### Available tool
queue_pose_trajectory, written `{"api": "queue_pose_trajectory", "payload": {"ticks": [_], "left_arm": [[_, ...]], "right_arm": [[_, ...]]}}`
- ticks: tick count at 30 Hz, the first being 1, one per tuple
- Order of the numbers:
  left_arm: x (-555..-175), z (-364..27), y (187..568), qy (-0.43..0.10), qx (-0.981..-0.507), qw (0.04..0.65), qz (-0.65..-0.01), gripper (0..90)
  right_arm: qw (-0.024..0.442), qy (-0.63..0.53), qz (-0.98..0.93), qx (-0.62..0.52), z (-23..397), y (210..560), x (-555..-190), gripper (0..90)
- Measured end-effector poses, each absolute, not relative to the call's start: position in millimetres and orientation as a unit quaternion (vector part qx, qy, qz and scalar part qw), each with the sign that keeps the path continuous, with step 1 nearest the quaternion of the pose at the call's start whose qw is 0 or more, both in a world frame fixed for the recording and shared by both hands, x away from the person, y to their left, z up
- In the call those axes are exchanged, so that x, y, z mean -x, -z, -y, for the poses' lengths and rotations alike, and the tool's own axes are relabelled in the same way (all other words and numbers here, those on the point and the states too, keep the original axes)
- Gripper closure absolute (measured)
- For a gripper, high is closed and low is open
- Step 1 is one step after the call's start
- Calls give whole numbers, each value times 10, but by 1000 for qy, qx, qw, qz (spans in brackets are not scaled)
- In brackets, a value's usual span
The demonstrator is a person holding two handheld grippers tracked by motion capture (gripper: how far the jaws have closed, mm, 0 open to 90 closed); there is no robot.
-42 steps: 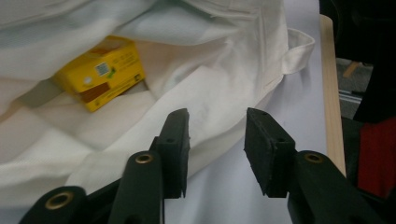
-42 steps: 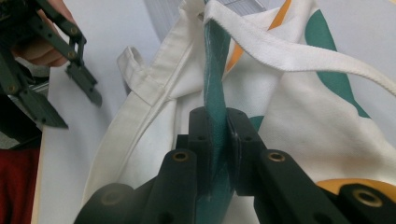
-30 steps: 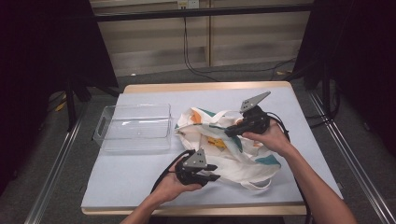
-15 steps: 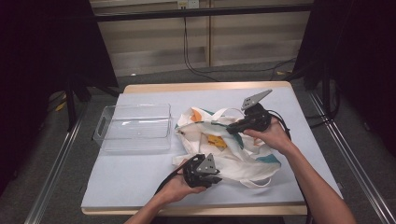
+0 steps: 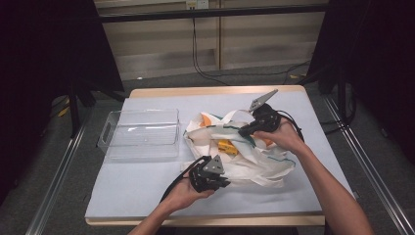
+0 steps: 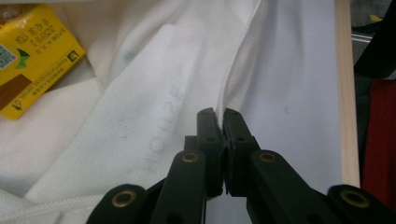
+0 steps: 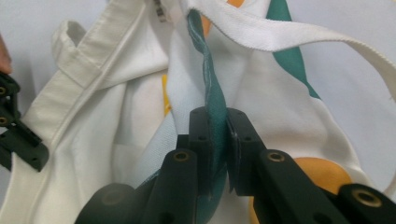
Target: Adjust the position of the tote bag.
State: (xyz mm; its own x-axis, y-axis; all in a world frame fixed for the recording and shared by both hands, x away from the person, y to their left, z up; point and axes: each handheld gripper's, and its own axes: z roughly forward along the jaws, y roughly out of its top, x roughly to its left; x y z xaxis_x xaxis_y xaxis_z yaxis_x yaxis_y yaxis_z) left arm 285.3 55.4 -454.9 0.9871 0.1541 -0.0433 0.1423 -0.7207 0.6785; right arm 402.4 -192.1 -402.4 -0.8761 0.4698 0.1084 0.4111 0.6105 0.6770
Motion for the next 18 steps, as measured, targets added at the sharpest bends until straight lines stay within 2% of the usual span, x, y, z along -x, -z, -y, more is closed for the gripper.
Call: {"api": "queue_pose_trajectory", "payload": {"ticks": [3, 8, 14, 18], "left_arm": [[-2873, -558, 4518, 3, -932, 353, -76, 875], [-2915, -527, 4505, 34, -938, 338, -74, 875], [-2894, -531, 4501, 34, -938, 335, -77, 876], [-2891, -536, 4498, 34, -940, 332, -75, 875]], "right_arm": [[50, -359, -897, -252, 1940, 4026, -4086, 820], [37, -355, -901, -247, 1956, 4087, -4191, 820], [59, -348, -899, -260, 1984, 4081, -4303, 821], [57, -344, -900, -263, 1981, 4081, -4354, 822]]}}
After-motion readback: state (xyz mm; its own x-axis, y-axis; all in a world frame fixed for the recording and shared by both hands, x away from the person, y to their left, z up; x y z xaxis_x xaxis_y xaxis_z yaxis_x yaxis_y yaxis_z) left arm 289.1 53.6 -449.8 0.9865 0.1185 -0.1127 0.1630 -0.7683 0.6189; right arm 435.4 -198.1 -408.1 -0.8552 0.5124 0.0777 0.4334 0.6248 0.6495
